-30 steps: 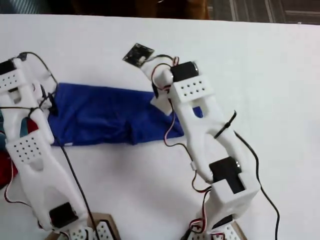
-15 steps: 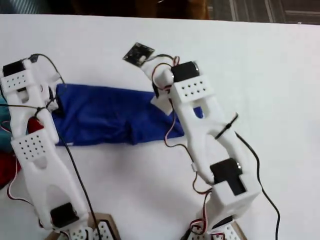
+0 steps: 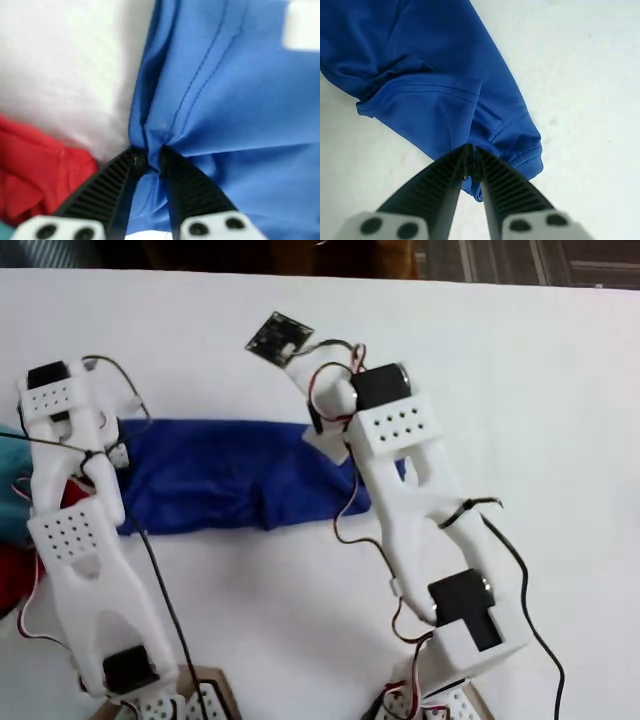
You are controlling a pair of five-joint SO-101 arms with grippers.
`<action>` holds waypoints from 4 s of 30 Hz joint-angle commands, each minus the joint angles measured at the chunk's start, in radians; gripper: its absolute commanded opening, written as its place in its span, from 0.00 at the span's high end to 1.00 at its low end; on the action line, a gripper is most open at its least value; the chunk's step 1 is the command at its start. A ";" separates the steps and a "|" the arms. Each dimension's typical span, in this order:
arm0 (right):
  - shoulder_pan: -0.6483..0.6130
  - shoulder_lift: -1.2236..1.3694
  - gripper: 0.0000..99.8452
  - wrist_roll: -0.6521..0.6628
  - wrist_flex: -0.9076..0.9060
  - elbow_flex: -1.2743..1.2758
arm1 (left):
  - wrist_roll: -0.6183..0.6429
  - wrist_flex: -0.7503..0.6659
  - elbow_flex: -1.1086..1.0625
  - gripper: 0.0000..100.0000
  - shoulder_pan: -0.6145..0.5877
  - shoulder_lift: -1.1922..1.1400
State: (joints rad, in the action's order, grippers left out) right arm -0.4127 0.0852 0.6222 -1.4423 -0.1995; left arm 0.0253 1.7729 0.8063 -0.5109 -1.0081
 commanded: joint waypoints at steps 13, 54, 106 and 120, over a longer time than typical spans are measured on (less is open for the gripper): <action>0.168 -0.059 0.98 0.000 -0.008 -0.017 | 0.051 0.018 0.001 0.97 0.184 0.384; 0.576 -0.272 0.98 0.101 0.033 0.152 | 0.005 -0.084 0.420 0.97 1.111 0.144; 0.180 0.357 0.83 -0.018 0.024 -0.304 | 0.152 -0.044 0.030 0.80 0.548 0.292; 0.133 0.634 0.84 -0.014 -0.265 -0.730 | 0.152 -0.014 0.124 0.80 0.548 0.218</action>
State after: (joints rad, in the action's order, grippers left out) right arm -0.2731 0.7142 0.6068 -1.6771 -0.8823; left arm 0.1695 1.7530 0.8922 0.0476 -0.7994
